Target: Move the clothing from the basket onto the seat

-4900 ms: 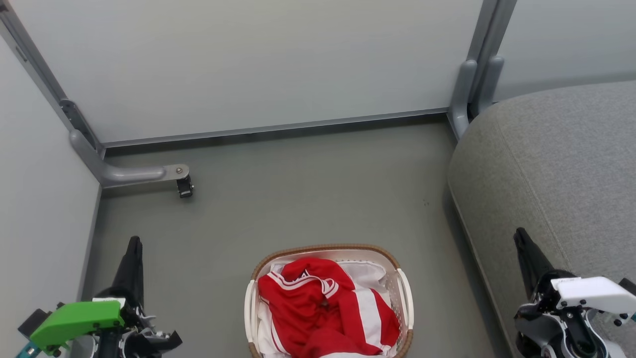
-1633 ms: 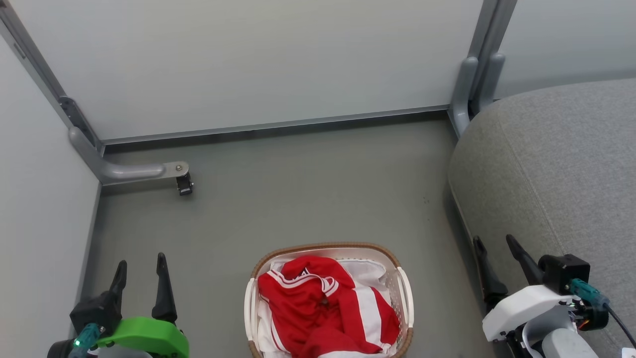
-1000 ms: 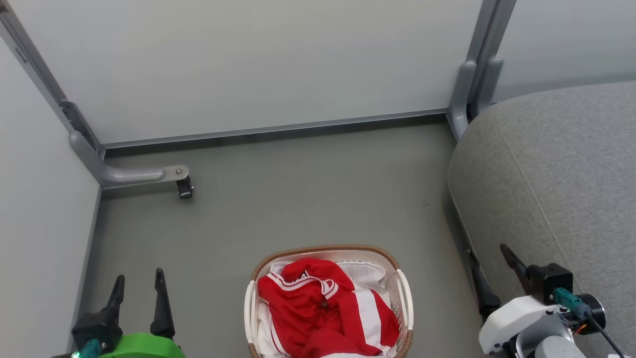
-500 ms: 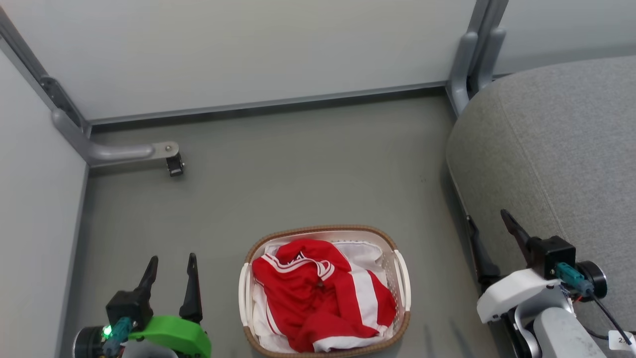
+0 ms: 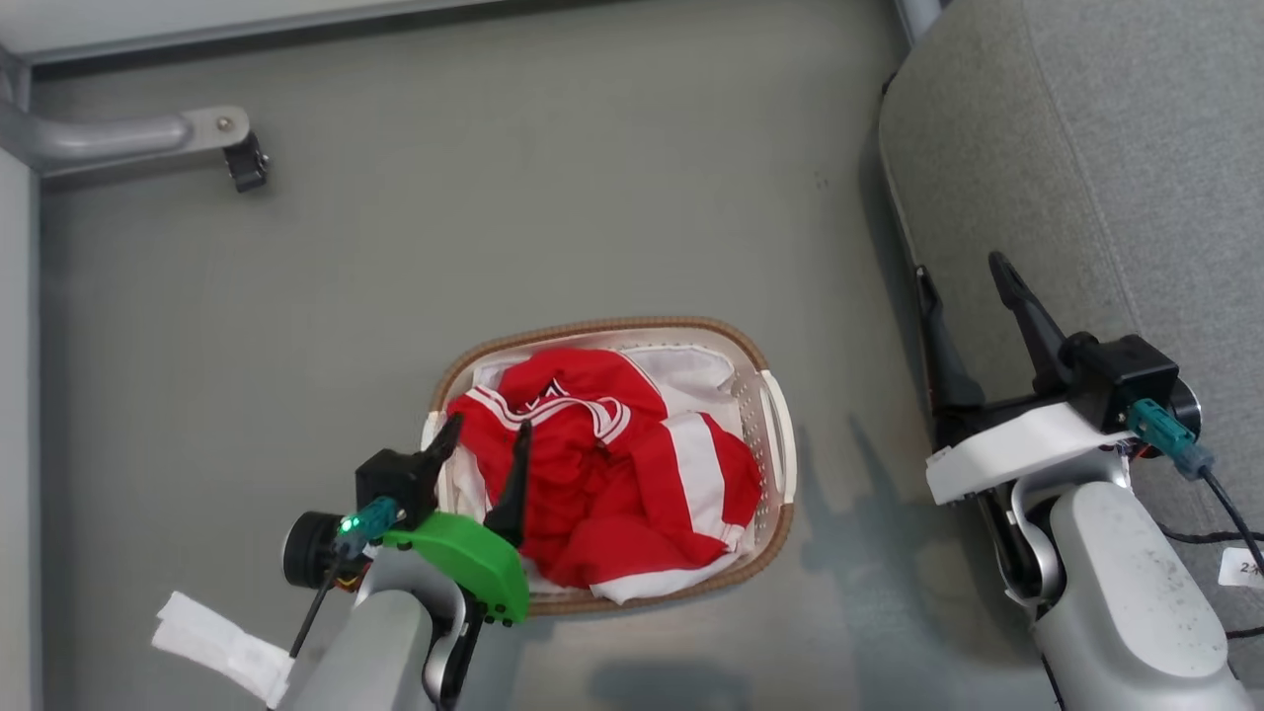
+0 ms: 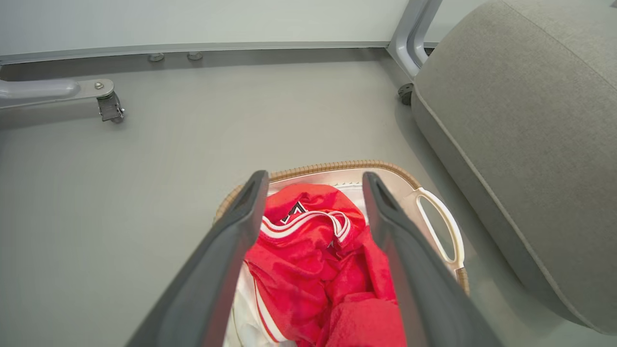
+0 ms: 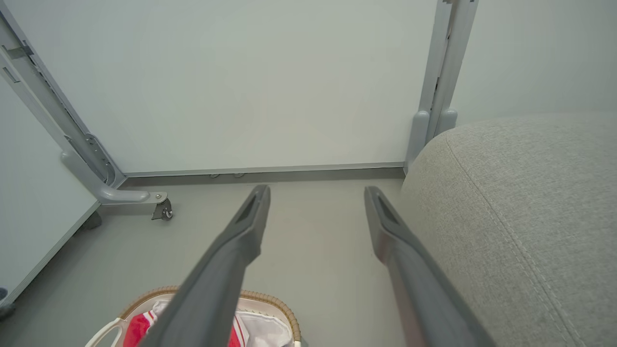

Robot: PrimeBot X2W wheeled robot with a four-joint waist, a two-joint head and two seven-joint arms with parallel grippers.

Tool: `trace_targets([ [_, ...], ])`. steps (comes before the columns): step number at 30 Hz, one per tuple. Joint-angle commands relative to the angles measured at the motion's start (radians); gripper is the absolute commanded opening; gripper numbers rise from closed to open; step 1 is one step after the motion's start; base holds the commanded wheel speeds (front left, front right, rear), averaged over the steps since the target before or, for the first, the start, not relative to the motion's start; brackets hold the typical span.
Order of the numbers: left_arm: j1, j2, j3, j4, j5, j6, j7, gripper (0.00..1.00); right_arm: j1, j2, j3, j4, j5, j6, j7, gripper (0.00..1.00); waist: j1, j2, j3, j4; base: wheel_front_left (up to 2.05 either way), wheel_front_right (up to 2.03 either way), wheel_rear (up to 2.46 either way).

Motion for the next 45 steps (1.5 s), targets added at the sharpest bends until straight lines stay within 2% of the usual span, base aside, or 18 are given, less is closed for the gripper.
trace_targets([
  [1, -0.044, 0.007, -0.040, 0.033, -0.035, -0.003, 0.000, 1.00, -0.020, 0.003, 0.006, -0.007, 0.009, 0.000, -0.005, 1.00, -0.0002, 0.0000, 0.142, -0.058, 0.00, 0.00, 0.00],
  [7, -0.159, 0.007, -0.259, 0.203, -0.218, -0.003, 0.017, 1.00, -0.047, 0.006, 0.035, 0.004, 0.043, 0.000, -0.005, 1.00, -0.0002, 0.0000, 0.221, -0.078, 0.00, 0.00, 0.00],
  [12, -0.242, 0.007, -0.403, 0.283, -0.348, -0.003, 0.107, 1.00, -0.065, -0.001, 0.057, 0.002, 0.060, 0.000, -0.005, 1.00, -0.0002, 0.0000, 0.287, -0.087, 0.00, 0.00, 0.00],
  [16, -0.295, 0.007, -0.485, 0.339, -0.404, -0.003, 0.176, 1.00, -0.087, -0.001, 0.081, 0.002, 0.068, 0.000, -0.005, 1.00, -0.0002, 0.0000, 0.327, -0.101, 0.00, 0.00, 0.00],
  [21, -0.347, 0.006, -0.552, 0.421, -0.438, -0.003, 0.260, 1.00, -0.104, 0.006, 0.108, -0.001, 0.077, 0.000, -0.005, 1.00, -0.0002, 0.0000, 0.362, -0.121, 0.00, 0.00, 0.00],
  [30, -0.401, 0.007, -0.603, 0.541, -0.456, -0.003, 0.292, 1.00, -0.114, 0.020, 0.135, 0.006, 0.101, 0.000, -0.005, 1.00, -0.0002, 0.0000, 0.389, -0.147, 0.00, 0.00, 0.00],
  [31, -0.408, 0.007, -0.607, 0.553, -0.451, -0.003, 0.285, 0.24, -0.115, 0.021, 0.137, 0.006, 0.102, 0.000, -0.005, 1.00, -0.0002, 0.0000, 0.389, -0.149, 0.00, 0.00, 0.00],
  [32, -0.410, 0.006, -0.607, 0.557, -0.453, -0.003, 0.279, 0.00, -0.116, 0.022, 0.138, 0.007, 0.104, 0.000, -0.005, 1.00, -0.0002, 0.0000, 0.389, -0.151, 0.00, 0.00, 0.00],
  [38, -0.410, 0.007, -0.611, 0.580, -0.457, -0.003, 0.201, 0.00, -0.112, 0.026, 0.126, 0.018, 0.115, 0.000, -0.005, 1.00, -0.0002, 0.0000, 0.353, -0.145, 0.00, 0.00, 0.00],
  [45, -0.374, 0.006, -0.613, 0.557, -0.470, -0.003, 0.063, 0.00, -0.074, 0.026, 0.110, 0.039, 0.127, 0.000, -0.005, 1.00, -0.0002, 0.0000, 0.236, -0.115, 0.00, 0.00, 0.00],
])
